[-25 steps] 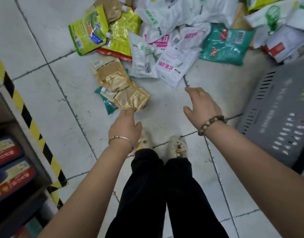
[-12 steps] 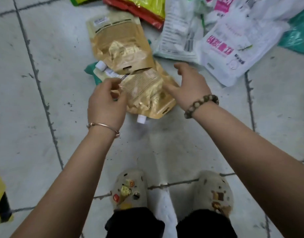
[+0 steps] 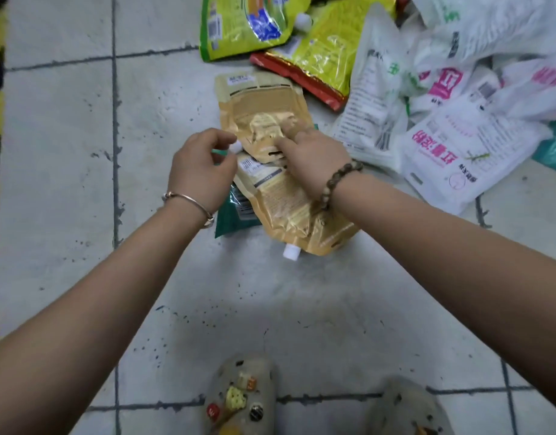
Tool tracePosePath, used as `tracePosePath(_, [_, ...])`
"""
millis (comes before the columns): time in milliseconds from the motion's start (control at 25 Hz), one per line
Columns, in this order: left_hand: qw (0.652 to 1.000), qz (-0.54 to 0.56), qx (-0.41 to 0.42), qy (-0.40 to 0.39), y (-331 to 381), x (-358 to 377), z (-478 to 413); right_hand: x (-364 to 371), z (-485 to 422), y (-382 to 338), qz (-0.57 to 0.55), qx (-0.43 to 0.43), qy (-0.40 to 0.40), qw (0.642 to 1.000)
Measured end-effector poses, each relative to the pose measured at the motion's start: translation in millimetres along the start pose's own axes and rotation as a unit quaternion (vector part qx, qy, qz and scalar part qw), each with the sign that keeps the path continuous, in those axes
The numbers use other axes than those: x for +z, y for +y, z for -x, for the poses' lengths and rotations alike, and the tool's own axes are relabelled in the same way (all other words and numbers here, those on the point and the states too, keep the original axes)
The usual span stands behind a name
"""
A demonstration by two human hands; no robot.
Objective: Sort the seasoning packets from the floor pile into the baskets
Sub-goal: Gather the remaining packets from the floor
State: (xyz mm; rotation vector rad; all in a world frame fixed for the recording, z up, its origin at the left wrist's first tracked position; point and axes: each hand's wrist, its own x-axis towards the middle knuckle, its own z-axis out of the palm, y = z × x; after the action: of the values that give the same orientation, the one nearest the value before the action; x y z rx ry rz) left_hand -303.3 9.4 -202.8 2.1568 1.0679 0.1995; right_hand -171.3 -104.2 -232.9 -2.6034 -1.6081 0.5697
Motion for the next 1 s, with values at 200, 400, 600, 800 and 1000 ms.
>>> tracePosePath(200, [0.998,0.022,0.053,-0.035,-5,-21,0,-40,2,23,-0.092,0.03,0.202,0.975])
tracePosePath(400, [0.985,0.132,0.086,-0.066,28,-37,5,-113,32,24,-0.284,-0.043,0.39,0.875])
tracePosePath(600, [0.97,0.232,0.036,-0.061,56,-27,16,-140,45,12,-0.375,-0.013,0.37,0.85])
tracePosePath(800, [0.984,0.179,0.002,0.005,47,-32,16,-91,57,27,-0.533,0.163,0.378,0.739])
tracePosePath(1000, [0.966,0.221,-0.13,0.043,9,-35,29,-3,70,32,-0.421,0.348,-0.057,0.836])
